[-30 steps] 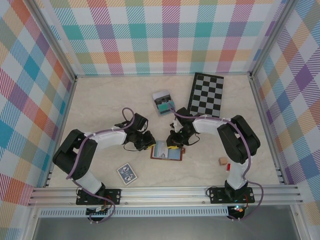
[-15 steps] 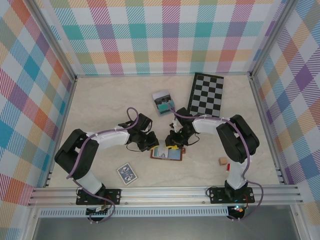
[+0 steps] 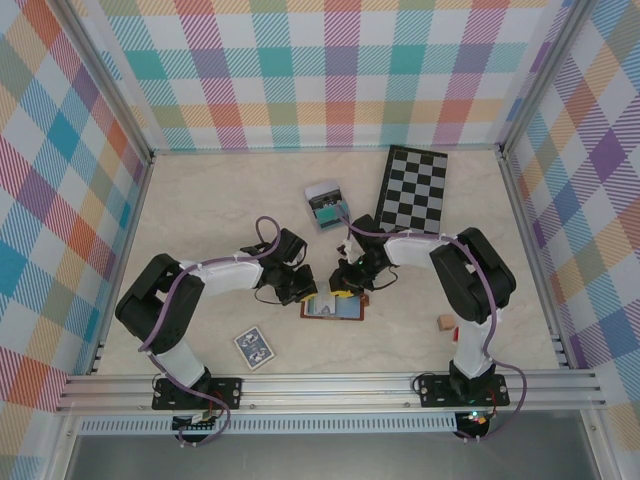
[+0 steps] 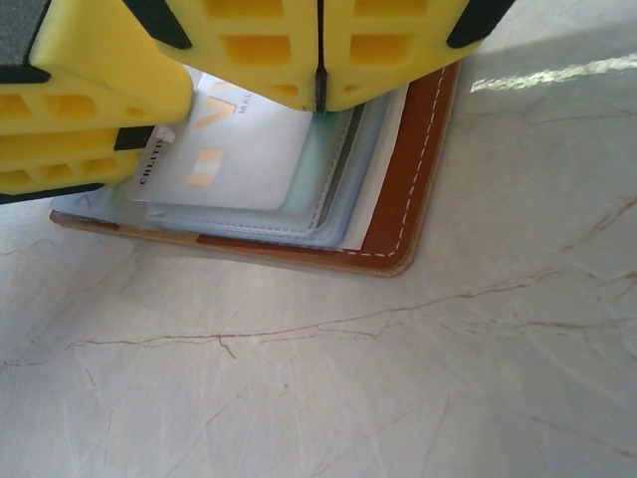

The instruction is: Take the credit cards out of the card holder

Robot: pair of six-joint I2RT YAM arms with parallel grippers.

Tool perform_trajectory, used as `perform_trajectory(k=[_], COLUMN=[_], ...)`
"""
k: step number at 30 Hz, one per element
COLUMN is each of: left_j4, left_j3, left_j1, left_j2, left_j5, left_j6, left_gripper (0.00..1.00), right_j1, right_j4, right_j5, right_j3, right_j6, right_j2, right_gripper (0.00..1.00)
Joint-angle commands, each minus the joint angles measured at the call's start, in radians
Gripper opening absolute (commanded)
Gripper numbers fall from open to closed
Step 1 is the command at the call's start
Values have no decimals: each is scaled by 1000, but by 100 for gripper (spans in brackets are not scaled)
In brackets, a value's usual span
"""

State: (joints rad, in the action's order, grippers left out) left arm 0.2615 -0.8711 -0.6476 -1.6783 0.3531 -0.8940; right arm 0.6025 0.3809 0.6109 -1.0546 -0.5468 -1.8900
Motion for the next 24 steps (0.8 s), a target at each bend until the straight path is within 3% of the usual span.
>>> perform_trajectory(k=[1,14,22,24], left_j4=[108,119,51,-26], left_j3=[33,-9,-47,-41], left_j1=[-17,-16,-12,-6], left_j2=[-20,7,126,157], left_j5=[-85,-91,-80,-48], left_j6=[3,9,-15,-38], left_gripper=[6,17,38,47], right_j1=[-1,-110,-192,-215], right_j4=[-34,47,22,3], right_j5=[20,23,100,139], right_j3=[14,97,122,122], right_j6=[-2,87,96,87], right_j2=[-2,188,339,363], right_gripper=[13,0,0,0])
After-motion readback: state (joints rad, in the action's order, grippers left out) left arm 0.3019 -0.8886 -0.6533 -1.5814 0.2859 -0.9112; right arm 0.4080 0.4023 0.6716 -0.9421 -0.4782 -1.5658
